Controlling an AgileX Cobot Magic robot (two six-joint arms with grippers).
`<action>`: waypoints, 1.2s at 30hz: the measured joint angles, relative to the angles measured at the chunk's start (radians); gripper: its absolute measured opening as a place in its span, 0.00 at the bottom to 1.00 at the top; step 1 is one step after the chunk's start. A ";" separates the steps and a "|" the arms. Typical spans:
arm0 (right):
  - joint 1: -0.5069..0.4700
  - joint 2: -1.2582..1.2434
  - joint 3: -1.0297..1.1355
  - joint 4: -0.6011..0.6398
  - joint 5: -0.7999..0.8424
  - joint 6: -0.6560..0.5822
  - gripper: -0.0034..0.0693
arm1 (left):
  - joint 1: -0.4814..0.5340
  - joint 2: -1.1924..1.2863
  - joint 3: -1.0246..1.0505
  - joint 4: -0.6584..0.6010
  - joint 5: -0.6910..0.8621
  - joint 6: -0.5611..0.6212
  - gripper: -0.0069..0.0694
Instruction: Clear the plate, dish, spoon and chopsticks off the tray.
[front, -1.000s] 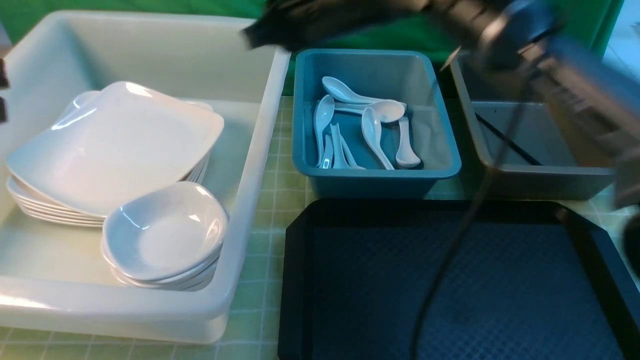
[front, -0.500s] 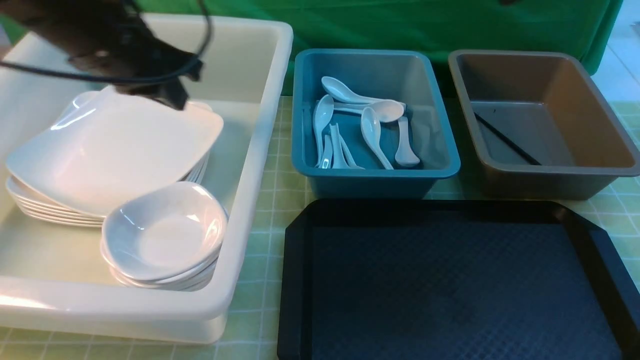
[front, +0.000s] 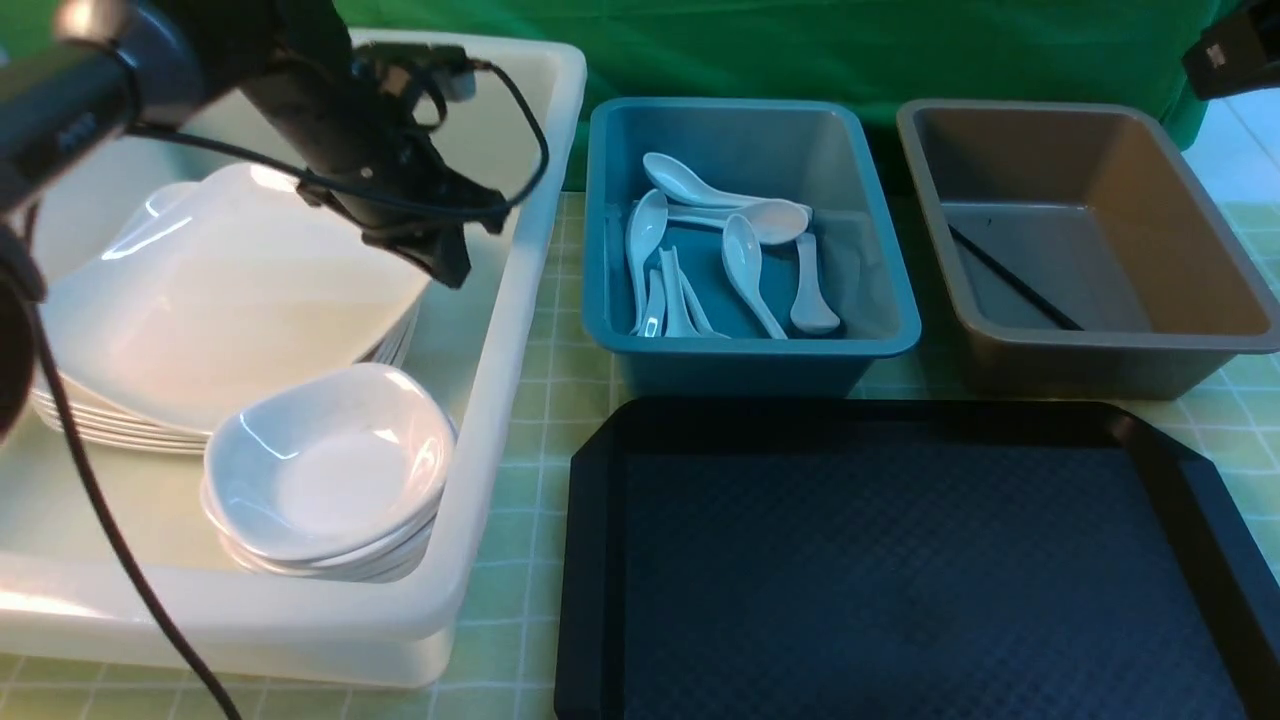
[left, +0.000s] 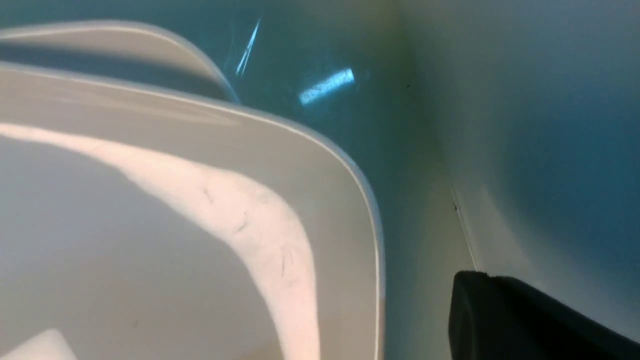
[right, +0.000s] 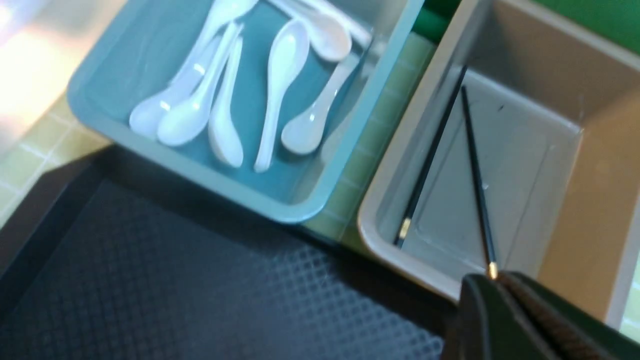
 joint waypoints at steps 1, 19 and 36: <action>0.000 -0.005 0.003 0.002 -0.009 0.000 0.06 | 0.000 0.014 -0.001 0.000 -0.007 0.000 0.09; 0.000 -0.006 0.005 0.015 0.007 0.005 0.07 | 0.004 0.037 -0.107 0.113 -0.159 -0.170 0.09; -0.001 -0.336 0.220 -0.256 -0.230 0.186 0.07 | -0.064 -0.560 -0.018 0.049 0.025 -0.103 0.09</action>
